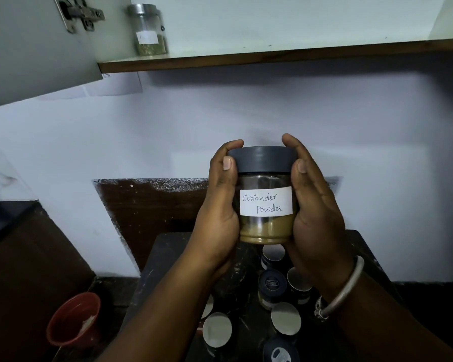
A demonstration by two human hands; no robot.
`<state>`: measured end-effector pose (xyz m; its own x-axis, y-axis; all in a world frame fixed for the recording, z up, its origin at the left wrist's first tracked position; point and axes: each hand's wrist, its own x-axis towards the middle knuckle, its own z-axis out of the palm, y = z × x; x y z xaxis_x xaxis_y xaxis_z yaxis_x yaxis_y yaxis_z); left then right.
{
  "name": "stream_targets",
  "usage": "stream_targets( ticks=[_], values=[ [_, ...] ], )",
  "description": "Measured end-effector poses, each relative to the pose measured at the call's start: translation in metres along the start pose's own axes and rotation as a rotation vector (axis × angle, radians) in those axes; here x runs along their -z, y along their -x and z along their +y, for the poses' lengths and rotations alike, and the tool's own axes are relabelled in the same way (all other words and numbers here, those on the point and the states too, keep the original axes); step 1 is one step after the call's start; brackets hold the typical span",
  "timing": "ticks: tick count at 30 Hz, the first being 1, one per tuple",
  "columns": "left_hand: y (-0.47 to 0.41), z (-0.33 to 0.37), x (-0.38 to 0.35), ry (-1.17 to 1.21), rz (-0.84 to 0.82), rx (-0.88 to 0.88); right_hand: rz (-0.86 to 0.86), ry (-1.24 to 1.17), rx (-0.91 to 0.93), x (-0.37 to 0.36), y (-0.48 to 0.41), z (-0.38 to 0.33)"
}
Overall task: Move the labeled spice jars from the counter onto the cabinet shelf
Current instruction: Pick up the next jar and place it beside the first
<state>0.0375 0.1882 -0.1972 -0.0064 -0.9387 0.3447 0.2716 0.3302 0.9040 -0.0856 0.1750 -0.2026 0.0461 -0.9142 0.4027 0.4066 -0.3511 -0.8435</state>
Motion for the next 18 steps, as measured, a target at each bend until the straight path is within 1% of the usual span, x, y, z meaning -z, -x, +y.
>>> stream_targets(
  ticks=[4, 6, 8, 10, 13, 15, 18],
  values=[
    [-0.009, 0.004, 0.002, 0.003, -0.007, -0.038, -0.007, -0.007, 0.014, -0.005, -0.008, -0.002],
    [-0.014, 0.009, 0.006, 0.003, -0.001, -0.071, -0.038, 0.010, 0.031, -0.009, -0.014, -0.007],
    [-0.021, 0.017, 0.007, -0.009, 0.005, -0.091, -0.100, 0.088, 0.030, -0.011, -0.023, -0.017],
    [-0.034, 0.030, 0.009, -0.031, 0.028, -0.145, -0.163, 0.241, 0.044, -0.014, -0.037, -0.033],
    [-0.062, 0.064, 0.013, -0.141, 0.065, -0.306, -0.230, 0.532, 0.181, -0.028, -0.069, -0.064],
    [-0.083, 0.083, 0.009, -0.191, 0.087, -0.388, -0.250, 0.602, 0.267, -0.039, -0.094, -0.078],
    [-0.129, 0.116, 0.016, -0.181, 0.133, -0.446, -0.239, 0.688, 0.384, -0.068, -0.147, -0.099]
  ],
)
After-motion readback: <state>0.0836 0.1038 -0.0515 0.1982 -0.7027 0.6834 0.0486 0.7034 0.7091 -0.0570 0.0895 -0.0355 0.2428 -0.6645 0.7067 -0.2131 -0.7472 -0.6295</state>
